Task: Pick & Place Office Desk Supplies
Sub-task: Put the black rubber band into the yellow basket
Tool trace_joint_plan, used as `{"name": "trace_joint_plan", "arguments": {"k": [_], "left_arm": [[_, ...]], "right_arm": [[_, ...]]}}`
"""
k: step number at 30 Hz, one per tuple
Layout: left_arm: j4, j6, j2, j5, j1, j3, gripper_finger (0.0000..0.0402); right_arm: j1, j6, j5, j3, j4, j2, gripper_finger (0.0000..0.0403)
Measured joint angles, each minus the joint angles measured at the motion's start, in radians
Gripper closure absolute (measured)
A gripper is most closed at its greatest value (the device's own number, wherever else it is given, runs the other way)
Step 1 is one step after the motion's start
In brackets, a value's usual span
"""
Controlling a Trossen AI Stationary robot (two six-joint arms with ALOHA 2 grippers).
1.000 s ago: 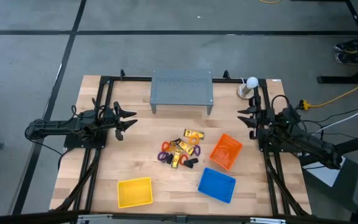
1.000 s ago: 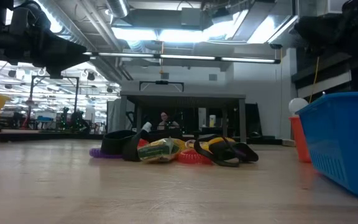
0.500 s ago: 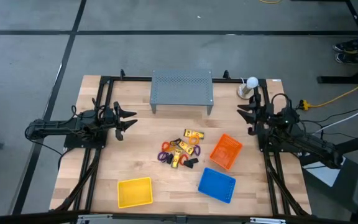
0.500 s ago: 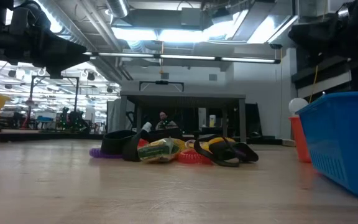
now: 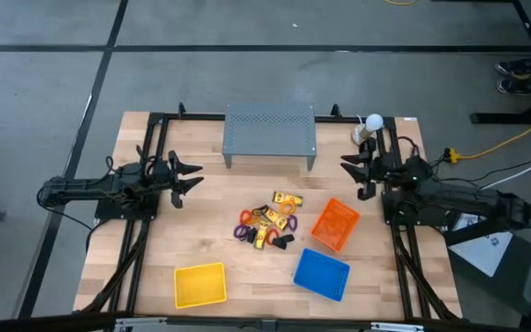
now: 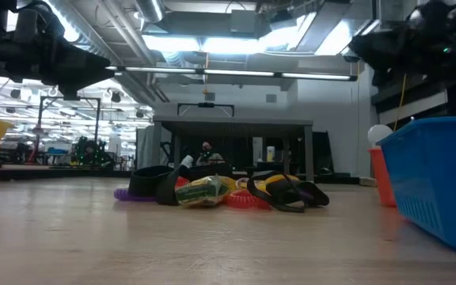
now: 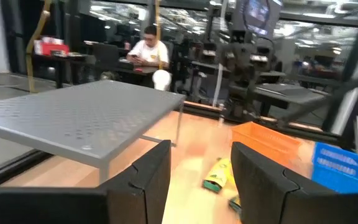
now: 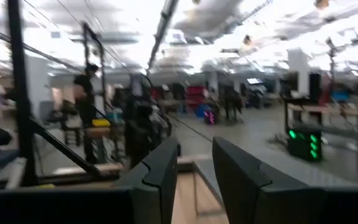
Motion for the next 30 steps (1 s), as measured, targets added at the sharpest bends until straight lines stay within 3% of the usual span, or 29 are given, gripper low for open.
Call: {"name": "trace_joint_plan", "arguments": {"k": [4, 12, 15, 24, 30], "left_arm": [[0.115, -0.020, -0.001, -0.031, 0.000, 0.001, 0.0237], [0.159, -0.081, 0.000, -0.048, 0.000, 0.017, 0.0237], [0.148, -0.070, 0.001, -0.098, 0.000, 0.017, 0.0237], [0.167, -0.061, 0.001, -0.374, 0.000, 0.018, 0.0237], [0.165, -0.026, 0.001, -0.347, 0.000, 0.019, 0.0237]], "right_arm": [[0.011, -0.017, 0.030, 0.045, 0.001, 0.129, 0.0298], [0.036, -0.126, 0.033, 0.212, -0.001, 0.379, 0.0298], [0.043, -0.147, 0.033, 0.255, -0.005, 0.455, 0.0298], [0.116, -0.201, 0.033, 0.386, -0.010, 0.688, 0.0298], [0.160, -0.231, 0.030, 0.470, -0.009, 0.755, 0.0298]]}}
